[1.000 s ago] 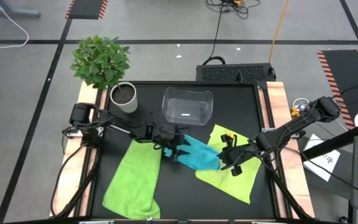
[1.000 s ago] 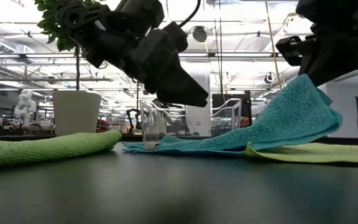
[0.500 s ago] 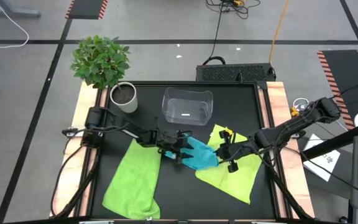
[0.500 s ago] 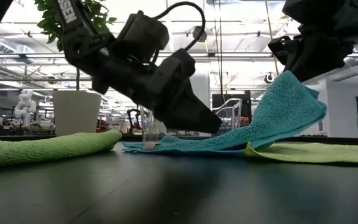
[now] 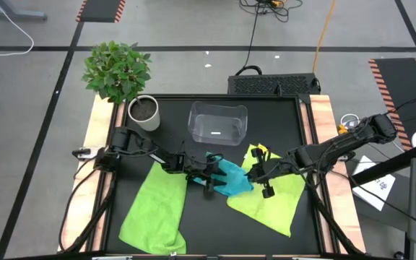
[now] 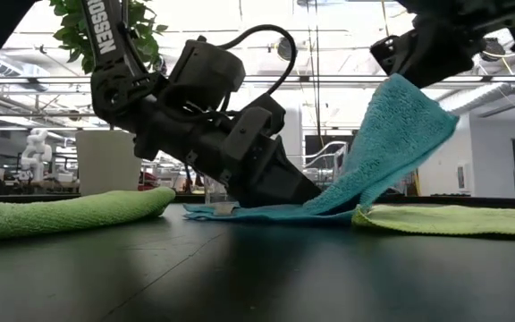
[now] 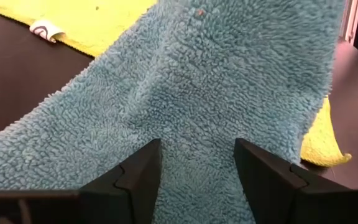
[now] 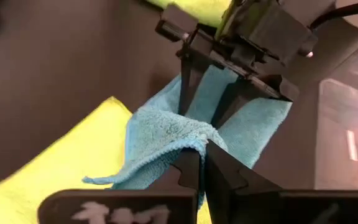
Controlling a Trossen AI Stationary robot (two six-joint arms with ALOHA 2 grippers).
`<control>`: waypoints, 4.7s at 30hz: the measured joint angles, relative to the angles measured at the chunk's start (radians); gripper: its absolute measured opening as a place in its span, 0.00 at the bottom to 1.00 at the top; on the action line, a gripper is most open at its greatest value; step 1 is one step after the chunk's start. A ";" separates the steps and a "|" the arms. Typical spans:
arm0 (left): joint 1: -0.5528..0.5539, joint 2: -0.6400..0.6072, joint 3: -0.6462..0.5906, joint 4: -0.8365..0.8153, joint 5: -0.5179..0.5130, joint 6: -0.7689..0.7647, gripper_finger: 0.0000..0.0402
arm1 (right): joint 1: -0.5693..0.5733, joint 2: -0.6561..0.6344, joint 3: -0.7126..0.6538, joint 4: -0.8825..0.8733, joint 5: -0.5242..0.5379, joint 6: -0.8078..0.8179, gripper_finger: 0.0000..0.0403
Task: Fold microfiber towels
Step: Fold the blue microfiber cloth
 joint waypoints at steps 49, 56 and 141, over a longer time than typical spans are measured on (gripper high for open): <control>-0.013 0.009 -0.007 -0.030 -0.013 0.151 0.52 | -0.369 0.505 0.469 -0.247 -0.377 -0.090 0.00; -0.019 0.009 -0.007 -0.030 -0.030 0.199 0.52 | -0.369 0.505 0.469 -0.256 -0.377 -0.090 0.00; -0.001 -0.106 -0.275 0.143 -0.198 0.082 0.52 | -0.424 0.670 0.666 -0.397 -0.454 -0.105 0.00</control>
